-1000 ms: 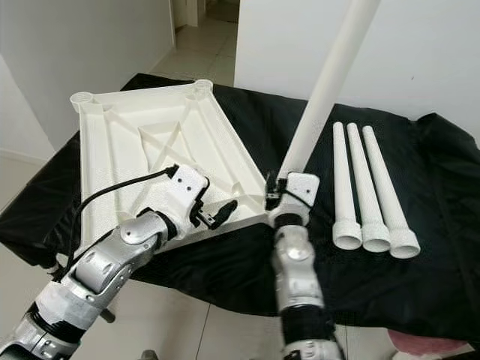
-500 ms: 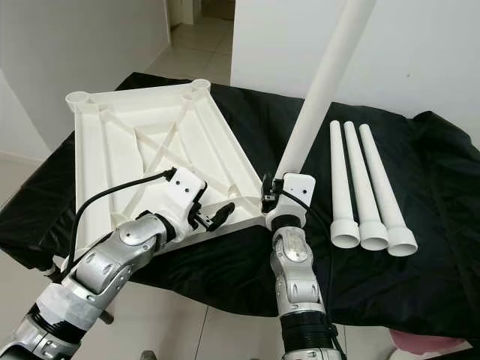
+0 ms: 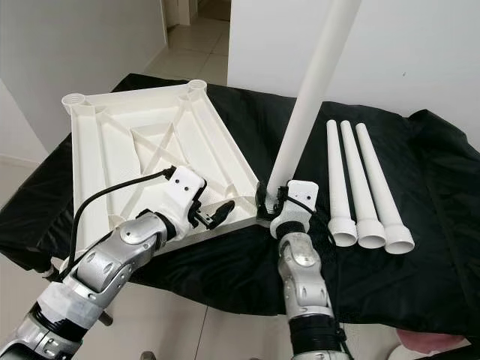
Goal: Building children table
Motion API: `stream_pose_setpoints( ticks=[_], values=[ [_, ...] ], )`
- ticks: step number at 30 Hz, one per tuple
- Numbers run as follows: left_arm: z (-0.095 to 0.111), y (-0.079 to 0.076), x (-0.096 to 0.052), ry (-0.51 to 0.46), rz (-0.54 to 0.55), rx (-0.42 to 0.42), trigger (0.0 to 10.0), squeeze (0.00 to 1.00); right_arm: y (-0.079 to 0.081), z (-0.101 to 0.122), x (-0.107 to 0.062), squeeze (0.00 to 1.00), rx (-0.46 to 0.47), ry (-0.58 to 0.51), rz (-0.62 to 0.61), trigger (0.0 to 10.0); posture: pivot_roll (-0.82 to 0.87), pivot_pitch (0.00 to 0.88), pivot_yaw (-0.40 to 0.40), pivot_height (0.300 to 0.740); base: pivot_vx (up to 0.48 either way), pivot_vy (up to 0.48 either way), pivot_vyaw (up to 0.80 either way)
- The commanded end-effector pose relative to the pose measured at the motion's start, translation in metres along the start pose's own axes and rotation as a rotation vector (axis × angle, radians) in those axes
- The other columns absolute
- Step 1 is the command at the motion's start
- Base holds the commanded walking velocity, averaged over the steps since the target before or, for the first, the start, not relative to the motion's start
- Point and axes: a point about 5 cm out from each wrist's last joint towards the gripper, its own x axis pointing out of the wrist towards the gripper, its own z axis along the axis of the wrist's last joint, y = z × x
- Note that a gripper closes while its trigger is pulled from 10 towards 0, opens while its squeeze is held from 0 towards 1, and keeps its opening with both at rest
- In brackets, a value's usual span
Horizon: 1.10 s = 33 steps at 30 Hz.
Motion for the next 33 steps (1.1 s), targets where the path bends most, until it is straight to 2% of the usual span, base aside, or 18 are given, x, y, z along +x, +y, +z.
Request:
stream_pose_setpoints(
  ticks=[1,2,5,11,15,16,18,19,21,23,29,31,33],
  values=[
    [-0.001,-0.005,0.000,-0.002,-0.141,0.008,10.0,0.00,-0.002,0.001,0.002,0.00,0.006,-0.012,0.026,10.0,-0.03,0.000,-0.044,0.740,0.000,0.000,0.00],
    [-0.001,-0.006,0.001,-0.002,-0.145,0.008,10.0,0.00,-0.003,0.003,0.003,0.00,0.006,-0.018,0.068,10.0,-0.03,0.000,-0.042,0.740,0.000,0.000,0.00],
    [-0.003,-0.009,0.002,0.005,-0.162,0.029,10.0,0.00,-0.007,0.008,0.012,0.00,-0.076,-0.042,0.220,10.0,-0.03,0.000,-0.031,0.740,0.000,0.000,0.00],
    [-0.002,-0.010,0.003,0.005,-0.173,0.035,10.0,0.00,-0.008,0.009,0.018,0.00,-0.121,-0.038,0.311,10.0,-0.03,0.000,-0.026,0.740,0.000,0.000,0.00],
    [-0.002,-0.013,0.005,0.003,-0.187,0.041,10.0,0.00,-0.013,0.010,0.028,0.00,-0.202,-0.009,0.413,10.0,-0.03,0.000,-0.019,0.740,0.000,0.000,0.00],
    [-0.001,-0.013,0.006,0.001,-0.190,0.043,10.0,0.00,-0.015,0.009,0.029,0.00,-0.217,0.009,0.435,9.5,-0.03,0.000,-0.021,0.740,0.000,0.000,0.00],
    [-0.001,-0.013,0.006,0.001,-0.190,0.043,10.0,0.00,-0.015,0.009,0.029,0.00,-0.217,0.009,0.435,9.5,-0.03,0.000,-0.021,0.740,0.000,0.000,0.00],
    [-0.001,-0.014,0.006,-0.002,-0.189,0.045,10.0,0.00,-0.020,0.006,0.031,0.00,-0.231,0.034,0.458,0.2,-0.03,0.000,-0.024,0.740,0.000,0.000,0.00],
    [-0.001,-0.013,0.006,-0.003,-0.187,0.044,10.0,0.00,-0.023,0.004,0.032,0.00,-0.245,0.047,0.459,0.0,-0.02,0.000,-0.028,0.740,0.000,0.000,0.00],
    [0.000,-0.013,0.006,-0.005,-0.183,0.045,10.0,0.00,-0.027,0.001,0.032,0.00,-0.270,0.064,0.453,0.0,-0.02,0.000,-0.030,0.740,0.000,0.000,0.00],
    [-0.001,-0.012,0.006,-0.007,-0.174,0.043,10.0,0.00,-0.032,-0.002,0.032,0.00,-0.255,0.083,0.440,0.0,-0.01,0.000,-0.030,0.740,0.000,0.000,0.00],
    [-0.001,-0.011,0.005,-0.004,-0.173,0.044,10.0,0.00,-0.033,-0.003,0.032,0.00,-0.238,0.081,0.413,10.0,-0.01,0.000,-0.029,0.740,0.000,0.000,0.00],
    [-0.002,-0.011,0.004,-0.002,-0.173,0.048,10.0,0.00,-0.033,-0.003,0.032,0.00,-0.233,0.071,0.393,10.0,-0.01,0.000,-0.028,0.740,0.000,0.000,0.00]
  ],
)
